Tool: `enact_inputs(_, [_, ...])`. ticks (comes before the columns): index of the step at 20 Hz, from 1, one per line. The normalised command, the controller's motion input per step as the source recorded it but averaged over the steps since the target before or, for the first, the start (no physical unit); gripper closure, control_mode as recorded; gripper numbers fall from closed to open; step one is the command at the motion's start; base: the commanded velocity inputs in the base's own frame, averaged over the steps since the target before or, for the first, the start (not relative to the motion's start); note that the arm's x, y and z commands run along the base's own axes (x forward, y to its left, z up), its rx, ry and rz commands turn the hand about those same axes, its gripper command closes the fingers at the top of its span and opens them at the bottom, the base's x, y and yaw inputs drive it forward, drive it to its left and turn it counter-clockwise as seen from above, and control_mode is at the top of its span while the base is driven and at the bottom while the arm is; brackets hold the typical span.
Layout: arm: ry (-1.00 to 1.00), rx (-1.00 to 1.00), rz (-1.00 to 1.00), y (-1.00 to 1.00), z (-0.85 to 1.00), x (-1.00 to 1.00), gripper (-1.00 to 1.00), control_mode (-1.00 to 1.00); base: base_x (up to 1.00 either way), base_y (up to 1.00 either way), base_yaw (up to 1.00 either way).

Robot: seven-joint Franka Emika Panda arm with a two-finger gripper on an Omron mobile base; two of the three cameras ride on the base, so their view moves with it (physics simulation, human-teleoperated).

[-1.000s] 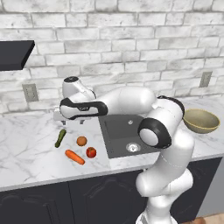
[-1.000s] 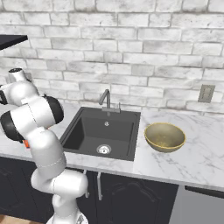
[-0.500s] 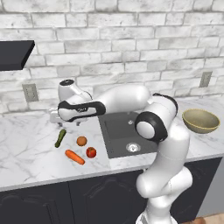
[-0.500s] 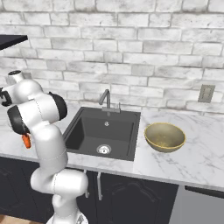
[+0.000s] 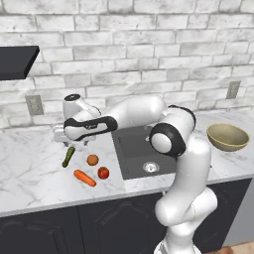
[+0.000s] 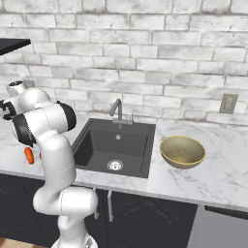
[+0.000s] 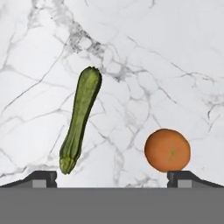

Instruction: There is a mixed pile of frozen fruits and vegetables on the counter. Locate all the frozen vegetables and place the items in a bowl on the counter. Take all the frozen fruits and defrost them in a running sink.

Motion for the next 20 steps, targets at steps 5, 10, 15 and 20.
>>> enact_inputs(5, [0.0,0.01,0.0,0.02,-0.23,0.01,-1.0,-1.0,0.0,0.0,0.0])
enact_inputs(10, [0.0,0.01,0.0,0.03,-0.23,0.03,-1.0,-1.0,0.0,0.0,0.0])
enact_inputs(15, [0.0,0.01,0.0,0.06,-0.16,0.04,-1.0,-1.0,0.0,0.0,0.0])
enact_inputs(20, [0.0,0.0,0.0,0.14,-0.12,0.05,-1.0,-1.0,0.0,0.0,0.0])
